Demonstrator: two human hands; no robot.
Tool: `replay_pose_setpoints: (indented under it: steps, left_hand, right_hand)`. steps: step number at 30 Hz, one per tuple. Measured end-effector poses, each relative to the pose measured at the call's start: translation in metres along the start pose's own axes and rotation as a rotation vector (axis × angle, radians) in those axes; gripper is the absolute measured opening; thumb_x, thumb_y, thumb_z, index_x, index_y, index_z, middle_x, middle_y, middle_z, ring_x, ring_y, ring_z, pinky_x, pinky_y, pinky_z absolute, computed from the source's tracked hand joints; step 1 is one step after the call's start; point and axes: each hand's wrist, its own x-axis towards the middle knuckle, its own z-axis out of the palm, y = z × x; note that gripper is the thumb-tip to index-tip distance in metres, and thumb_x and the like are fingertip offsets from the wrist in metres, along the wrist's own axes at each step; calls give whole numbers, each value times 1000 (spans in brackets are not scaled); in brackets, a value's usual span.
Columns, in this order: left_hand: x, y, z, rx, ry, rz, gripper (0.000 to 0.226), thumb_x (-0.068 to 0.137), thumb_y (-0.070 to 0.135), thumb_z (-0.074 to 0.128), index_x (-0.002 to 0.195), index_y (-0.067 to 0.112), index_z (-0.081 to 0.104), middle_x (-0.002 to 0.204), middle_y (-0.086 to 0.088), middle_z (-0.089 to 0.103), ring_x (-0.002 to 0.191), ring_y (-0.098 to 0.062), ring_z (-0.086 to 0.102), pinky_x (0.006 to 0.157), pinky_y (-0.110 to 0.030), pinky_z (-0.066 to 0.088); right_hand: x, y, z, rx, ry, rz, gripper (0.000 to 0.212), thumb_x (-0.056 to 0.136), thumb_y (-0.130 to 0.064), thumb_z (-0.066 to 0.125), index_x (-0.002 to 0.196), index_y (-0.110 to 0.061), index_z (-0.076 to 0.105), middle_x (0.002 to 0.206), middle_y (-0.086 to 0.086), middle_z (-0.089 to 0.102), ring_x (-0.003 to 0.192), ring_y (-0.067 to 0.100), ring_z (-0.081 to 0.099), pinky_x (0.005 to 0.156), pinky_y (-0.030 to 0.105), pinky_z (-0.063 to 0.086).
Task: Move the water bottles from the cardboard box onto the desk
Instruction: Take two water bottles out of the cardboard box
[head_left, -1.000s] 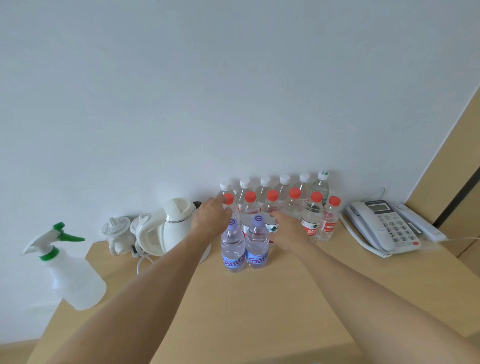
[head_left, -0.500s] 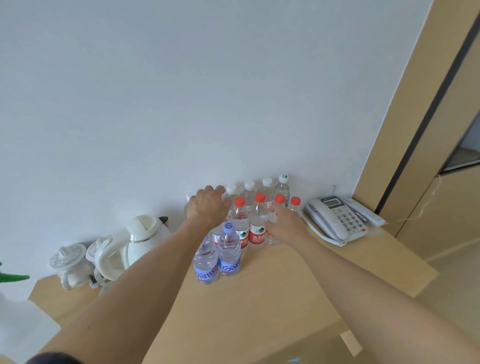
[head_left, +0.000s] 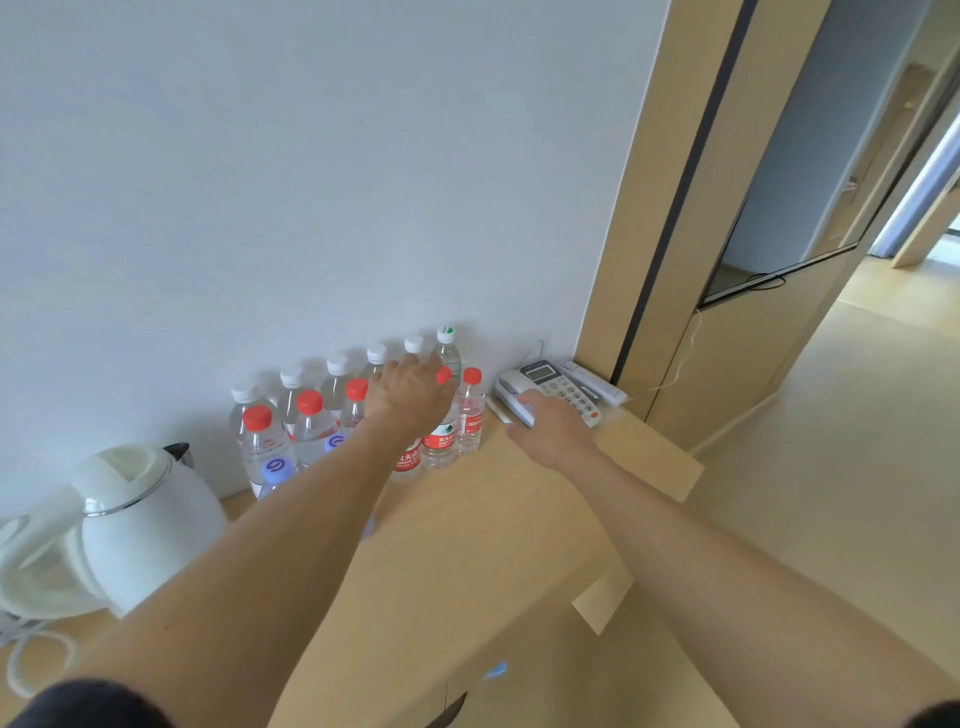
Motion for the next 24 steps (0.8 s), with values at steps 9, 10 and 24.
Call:
replay_pose_setpoints:
  steps: [9,10,24]
  left_hand:
    - [20,101,21,25,-56,145,44,103,45,39,137,20,52,129,-11,57,126,-33,49,104,-43,36]
    - [21,117,24,19,-58,163,44,103,45,40,137,20,53,128,-10,57,123,-33,51,102,-43,37]
    - [3,382,79,23,-154,504,43,104,44,36,130,15,53,124,-12,58,118,-33,54,100,-47,43]
  right_hand:
    - [-18,83,-54,-8,73,159,56,97,-43,56,148,-23,43,143,6,53,126,27,53,91,35,47]
    - [-22,96,-62,-8,88,172,55,97,-44,56,147,-23,45,142,5,55,125,27,54,89,34,46]
    - [-98,318,-179,-50,163,453,60,98,-48,54,150,-20,44,149,10,51,137,29,47,110,36,39]
